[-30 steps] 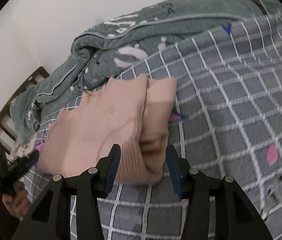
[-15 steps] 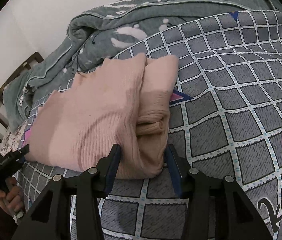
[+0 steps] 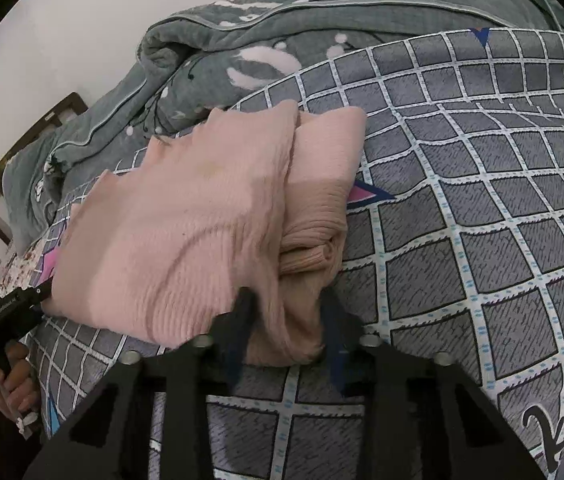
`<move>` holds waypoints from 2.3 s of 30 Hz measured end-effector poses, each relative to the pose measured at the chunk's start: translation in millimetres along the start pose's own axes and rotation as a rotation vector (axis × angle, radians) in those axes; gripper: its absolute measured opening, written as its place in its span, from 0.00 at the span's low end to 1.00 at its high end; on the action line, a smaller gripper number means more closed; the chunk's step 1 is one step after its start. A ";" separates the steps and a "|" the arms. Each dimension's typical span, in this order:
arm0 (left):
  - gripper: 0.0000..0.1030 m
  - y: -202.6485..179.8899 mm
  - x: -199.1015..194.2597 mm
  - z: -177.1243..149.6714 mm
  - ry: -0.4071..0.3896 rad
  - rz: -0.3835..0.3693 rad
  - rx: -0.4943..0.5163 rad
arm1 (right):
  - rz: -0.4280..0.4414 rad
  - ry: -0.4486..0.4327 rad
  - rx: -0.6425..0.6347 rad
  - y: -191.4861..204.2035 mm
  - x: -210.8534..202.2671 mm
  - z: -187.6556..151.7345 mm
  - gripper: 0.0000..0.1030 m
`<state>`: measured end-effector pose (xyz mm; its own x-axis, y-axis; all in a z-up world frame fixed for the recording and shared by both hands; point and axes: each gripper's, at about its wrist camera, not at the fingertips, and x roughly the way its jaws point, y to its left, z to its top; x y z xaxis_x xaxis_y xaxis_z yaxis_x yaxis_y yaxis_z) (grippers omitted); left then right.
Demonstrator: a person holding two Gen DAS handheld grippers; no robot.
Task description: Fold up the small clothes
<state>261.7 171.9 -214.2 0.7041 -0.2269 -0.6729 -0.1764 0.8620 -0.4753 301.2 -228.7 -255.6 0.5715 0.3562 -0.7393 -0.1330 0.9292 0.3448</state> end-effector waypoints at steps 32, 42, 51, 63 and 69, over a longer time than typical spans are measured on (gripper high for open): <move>0.12 6.7 -123.8 -100.9 -0.065 -0.150 -0.032 | 0.125 -0.212 -0.021 4.5 -146.5 -91.5 0.09; 0.30 9.0 -128.9 -102.8 -0.059 -0.070 0.010 | 0.031 -0.243 -0.053 15.0 -172.0 -117.5 0.24; 0.43 7.2 -97.8 -81.2 -0.024 -0.044 -0.005 | 0.018 -0.207 -0.209 58.8 -113.2 -91.3 0.30; 0.48 4.7 -70.1 -69.7 0.055 -0.081 -0.045 | -0.016 -0.234 -0.219 97.4 -104.1 -90.2 0.21; 0.48 -3.0 -68.4 -69.3 0.055 -0.044 -0.014 | 0.007 -0.195 -0.321 156.6 -78.6 -105.6 0.21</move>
<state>166.3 153.4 -206.0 0.6724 -0.2898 -0.6811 -0.1558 0.8442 -0.5129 150.0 -100.7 -204.6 0.7092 0.3655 -0.6028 -0.3667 0.9216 0.1273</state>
